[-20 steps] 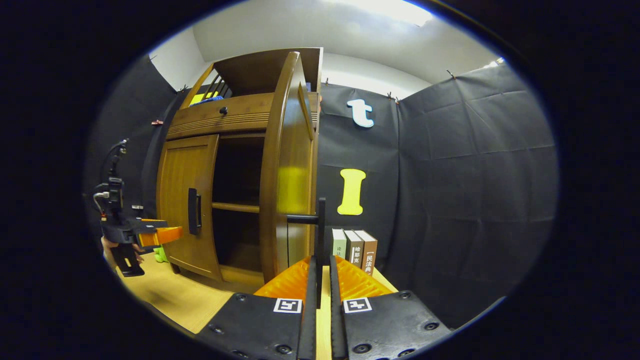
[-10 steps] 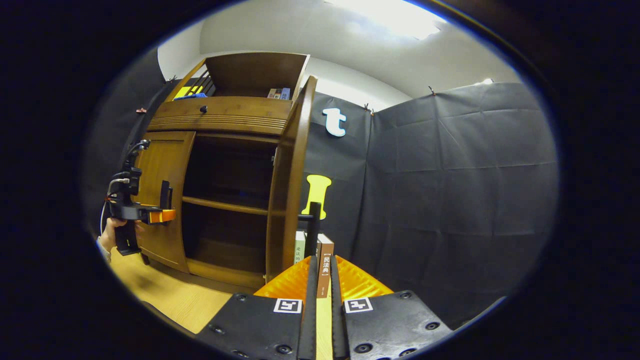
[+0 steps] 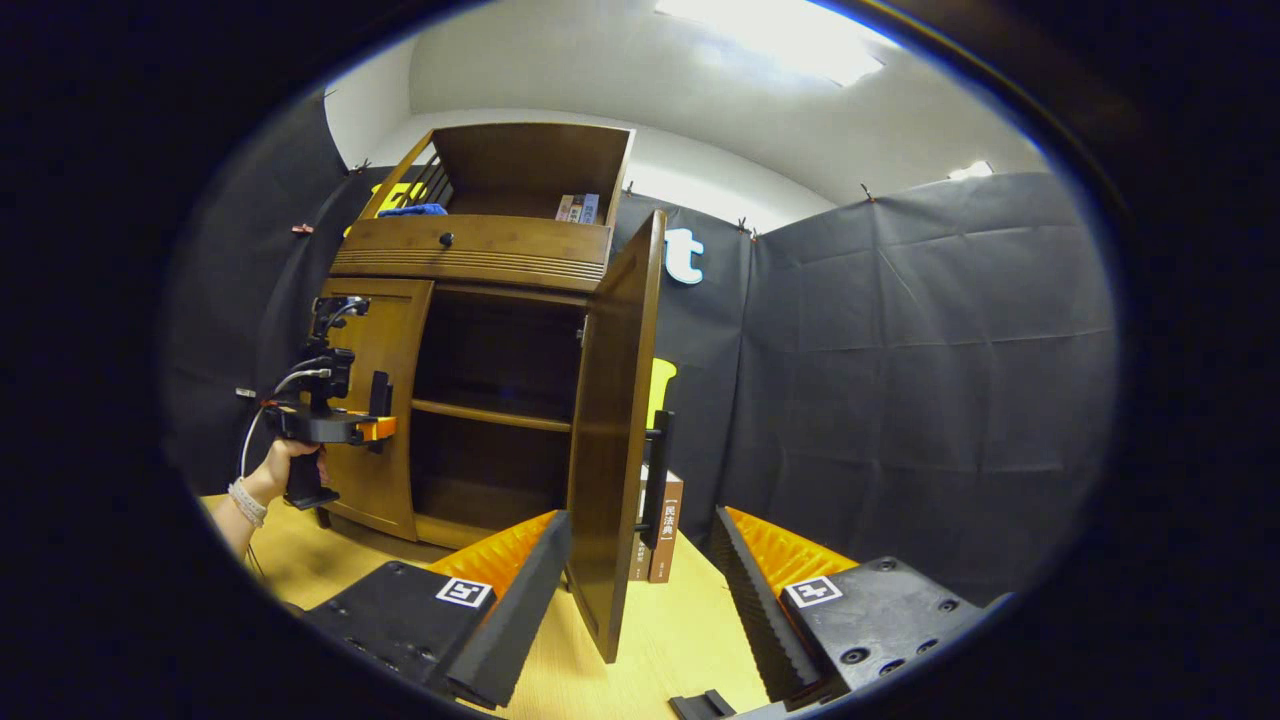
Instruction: Open the right door of the double-door shoe cabinet with the right hand, and open the left door with the left hand.
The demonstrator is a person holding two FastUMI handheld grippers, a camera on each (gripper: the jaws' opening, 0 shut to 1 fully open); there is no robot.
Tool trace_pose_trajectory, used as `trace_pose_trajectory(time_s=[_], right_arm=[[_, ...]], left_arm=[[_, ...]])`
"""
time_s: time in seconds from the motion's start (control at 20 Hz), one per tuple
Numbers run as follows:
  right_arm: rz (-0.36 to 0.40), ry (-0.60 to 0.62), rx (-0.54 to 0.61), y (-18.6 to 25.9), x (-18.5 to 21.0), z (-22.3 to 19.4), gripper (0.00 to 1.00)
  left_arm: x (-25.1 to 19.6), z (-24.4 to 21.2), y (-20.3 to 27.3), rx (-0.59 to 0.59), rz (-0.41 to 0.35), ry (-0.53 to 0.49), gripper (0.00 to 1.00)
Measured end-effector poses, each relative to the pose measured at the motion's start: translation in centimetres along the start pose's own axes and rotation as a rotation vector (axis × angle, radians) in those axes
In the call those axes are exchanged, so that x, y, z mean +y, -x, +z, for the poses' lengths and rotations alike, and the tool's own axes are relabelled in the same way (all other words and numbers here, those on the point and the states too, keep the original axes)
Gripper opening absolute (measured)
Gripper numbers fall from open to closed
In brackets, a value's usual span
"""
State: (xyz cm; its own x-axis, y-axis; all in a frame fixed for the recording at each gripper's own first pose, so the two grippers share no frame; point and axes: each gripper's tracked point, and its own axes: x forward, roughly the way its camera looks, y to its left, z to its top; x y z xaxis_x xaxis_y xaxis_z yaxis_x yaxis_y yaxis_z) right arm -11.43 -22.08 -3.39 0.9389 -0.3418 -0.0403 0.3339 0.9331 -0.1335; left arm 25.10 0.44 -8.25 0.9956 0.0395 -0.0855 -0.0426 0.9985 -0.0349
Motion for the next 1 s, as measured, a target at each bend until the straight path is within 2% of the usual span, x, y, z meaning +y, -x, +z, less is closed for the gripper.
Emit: trace_pose_trajectory(time_s=[0.3,0.5,0.65,1.0], right_arm=[[0.053,0.017,-0.017,1.3,3.5,1.2,0.90],[0.166,-0.004,0.022,1.0,8.0,0.5,0.92],[0.223,-0.008,0.037,0.8,10.6,0.3,0.89],[0.369,-0.041,0.068,0.9,17.7,-0.7,0.90]], left_arm=[[0.1,0.2,5.4,-0.008,-0.080,-0.003,0.30],[1.2,0.1,9.9,-0.007,-0.140,0.018,0.32],[2.5,-0.1,13.0,-0.001,-0.170,0.028,0.33],[6.7,-0.1,19.1,0.028,-0.181,0.051,0.32]])
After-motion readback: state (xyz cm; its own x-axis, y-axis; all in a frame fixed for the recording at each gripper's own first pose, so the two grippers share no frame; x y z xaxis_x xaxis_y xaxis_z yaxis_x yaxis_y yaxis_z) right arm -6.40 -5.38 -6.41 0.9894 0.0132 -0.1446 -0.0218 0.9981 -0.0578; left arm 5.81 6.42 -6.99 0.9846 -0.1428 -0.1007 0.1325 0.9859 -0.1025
